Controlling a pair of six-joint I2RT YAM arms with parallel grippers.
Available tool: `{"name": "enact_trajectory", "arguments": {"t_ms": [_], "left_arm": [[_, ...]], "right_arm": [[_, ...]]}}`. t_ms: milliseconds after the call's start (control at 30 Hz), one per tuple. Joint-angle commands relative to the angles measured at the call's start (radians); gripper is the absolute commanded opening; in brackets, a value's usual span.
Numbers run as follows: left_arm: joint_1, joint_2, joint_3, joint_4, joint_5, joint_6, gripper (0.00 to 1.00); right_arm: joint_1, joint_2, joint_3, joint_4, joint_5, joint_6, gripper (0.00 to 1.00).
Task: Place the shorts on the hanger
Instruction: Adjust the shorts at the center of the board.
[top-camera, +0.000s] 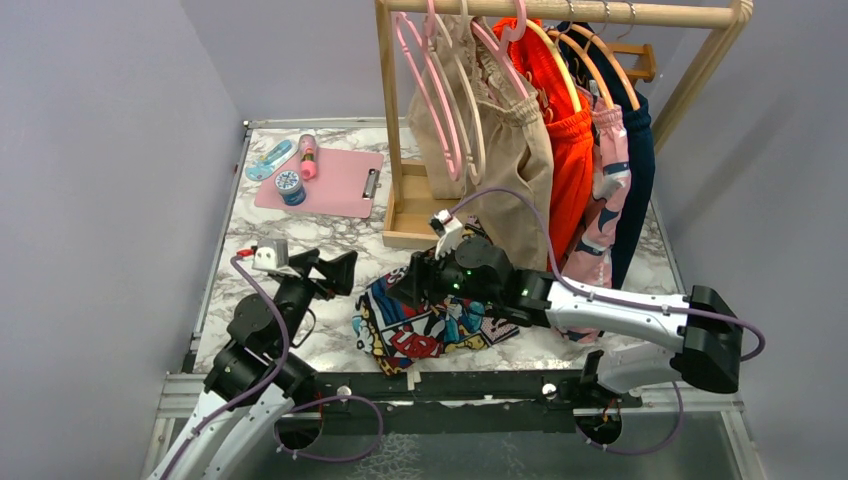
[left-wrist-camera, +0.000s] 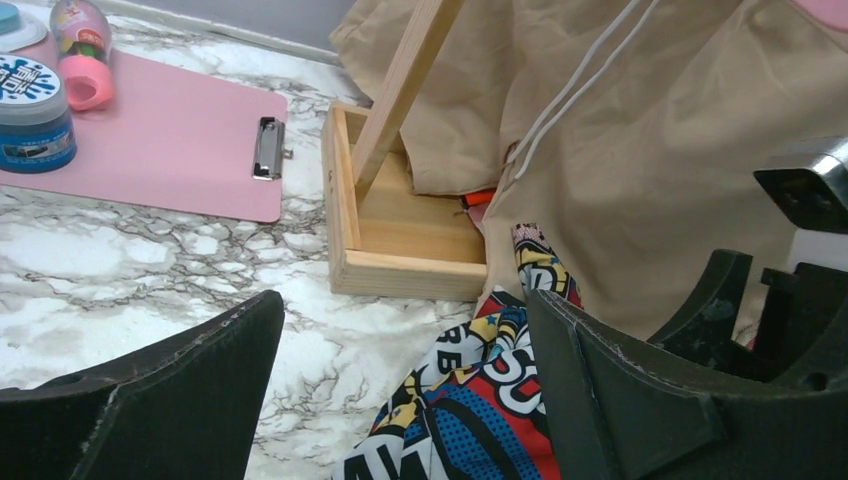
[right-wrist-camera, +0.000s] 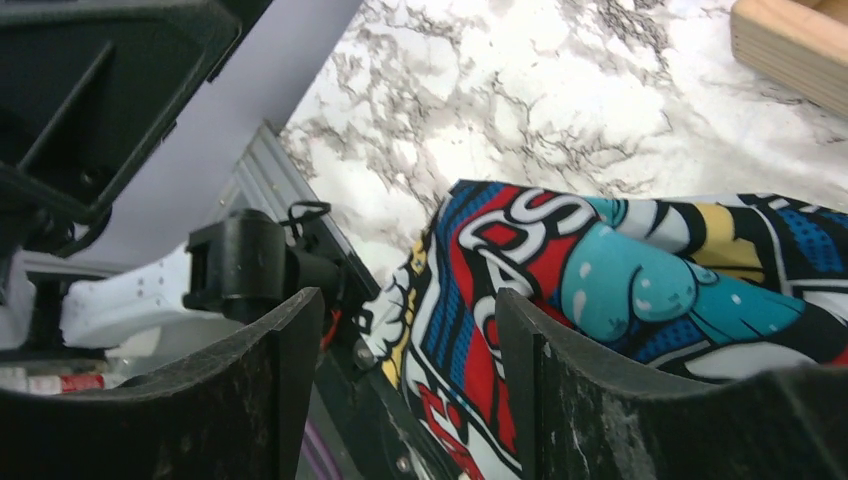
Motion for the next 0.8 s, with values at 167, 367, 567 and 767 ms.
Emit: {"name": "enact_trajectory", "arguments": {"t_ms": [167,367,567,767], "left_arm": [[-0.003,0.119,0.093,-0.086,0.112,-0.022,0.92],[-0.005,0.415,0.230,-0.187,0.420,-0.020,0.92],[-0.022,0.557,0.310,-0.209,0.526,0.016,0.96],[-0.115,0.656,0.315,-0.232,0.426,0.040,0.94]], "right_arm": [[0.007,-0.238,-0.036,-0.308,-0.069,-0.234,0.67],[0.006,-0.439,-0.152,-0.441,0.059,-0.268,0.66],[0.007,-0.478,-0.209,-0.449,0.118,-0.238,0.66],[0.006,-0.450,-0.212,-0.431,0.143,-0.234,0.66]]}}
